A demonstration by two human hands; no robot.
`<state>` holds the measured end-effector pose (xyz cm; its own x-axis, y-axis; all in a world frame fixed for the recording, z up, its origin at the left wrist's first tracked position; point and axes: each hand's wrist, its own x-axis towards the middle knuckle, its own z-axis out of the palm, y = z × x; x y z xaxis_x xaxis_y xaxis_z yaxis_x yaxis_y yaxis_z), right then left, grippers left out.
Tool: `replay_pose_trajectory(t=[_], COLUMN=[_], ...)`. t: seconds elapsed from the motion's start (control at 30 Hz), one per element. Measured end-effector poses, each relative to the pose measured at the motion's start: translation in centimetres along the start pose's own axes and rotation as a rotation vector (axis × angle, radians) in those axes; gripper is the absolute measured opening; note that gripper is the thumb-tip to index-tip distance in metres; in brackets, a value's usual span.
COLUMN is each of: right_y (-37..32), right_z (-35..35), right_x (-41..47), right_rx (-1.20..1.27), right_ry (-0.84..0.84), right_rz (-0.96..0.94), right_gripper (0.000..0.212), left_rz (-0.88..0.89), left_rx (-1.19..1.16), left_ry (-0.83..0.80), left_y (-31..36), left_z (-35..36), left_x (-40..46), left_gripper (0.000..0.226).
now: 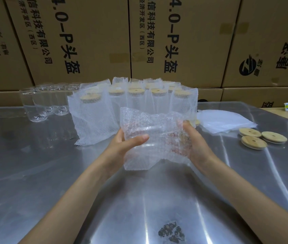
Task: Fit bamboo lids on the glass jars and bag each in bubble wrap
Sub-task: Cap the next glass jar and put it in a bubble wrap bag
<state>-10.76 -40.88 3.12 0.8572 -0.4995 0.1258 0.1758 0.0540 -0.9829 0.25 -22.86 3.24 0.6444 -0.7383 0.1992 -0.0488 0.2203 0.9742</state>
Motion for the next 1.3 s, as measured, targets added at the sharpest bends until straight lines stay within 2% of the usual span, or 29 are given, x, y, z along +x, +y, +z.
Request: replay_pose_trajectory(t=[0.1,0.17,0.23,0.3,0.37,0.47,0.5,0.57,0.7,0.83,0.9,1.03,1.3], right_y=[-0.4,-0.6,-0.9,-0.9,-0.7,0.5,1.0,1.5,-0.1,-1.5,-1.6,-2.0,-3.1], right_z=[0.4,0.4,-0.2,-0.6,0.0,2.5,3.2,3.9,2.5,0.5,0.4,0.6,1.1], right_x=[-0.3,-0.2,0.1,0.2,0.0,-1.3,-1.5,-1.8,-1.5,-0.6,-0.6,-0.7,-1.7], right_rx=[-0.044,-0.051,-0.013,0.060,0.120,0.102,0.113,0.205,0.423,0.551,0.532,0.412,-0.070], right_ry=[0.029,0.178,0.346,0.329,0.128,-0.284,-0.376,-0.449,-0.311,-0.133,-0.086,0.014,0.050], right_rz=[-0.086,-0.195,-0.264,-0.201,-0.038,0.158,0.176,0.139,0.078,-0.049,-0.079,-0.159,-0.485], right_gripper=[0.071,0.059,0.054,0.073,0.094,0.101,0.106,0.102,0.065,0.048,0.042,0.051,0.068], left_rz=[-0.030,-0.071,-0.071,-0.038,-0.019,-0.036,-0.051,-0.067,-0.004,0.006,-0.021,-0.028,0.167], left_rx=[-0.149,-0.287,-0.435,-0.558,-0.589,-0.548,-0.528,-0.475,-0.366,-0.317,-0.306,-0.202,0.317], left_ry=[0.079,0.096,0.065,0.056,0.084,0.129,0.141,0.174,0.216,0.168,0.146,-0.013,-0.068], left_y=[-0.2,-0.1,0.0,0.2,0.2,0.0,-0.2,-0.6,-1.1,-1.7,-2.2,-2.2,-1.4], left_z=[0.3,0.7,0.8,0.8,1.1,2.2,2.8,3.8,5.3,5.7,5.6,5.0,4.5], left_x=[-0.1,0.0,0.2,0.2,0.3,0.1,-0.1,-0.5,-0.7,-0.7,-0.7,-0.5,-0.9], left_gripper=[0.062,0.056,0.040,0.036,0.046,0.059,0.062,0.068,0.071,0.071,0.072,0.070,0.090])
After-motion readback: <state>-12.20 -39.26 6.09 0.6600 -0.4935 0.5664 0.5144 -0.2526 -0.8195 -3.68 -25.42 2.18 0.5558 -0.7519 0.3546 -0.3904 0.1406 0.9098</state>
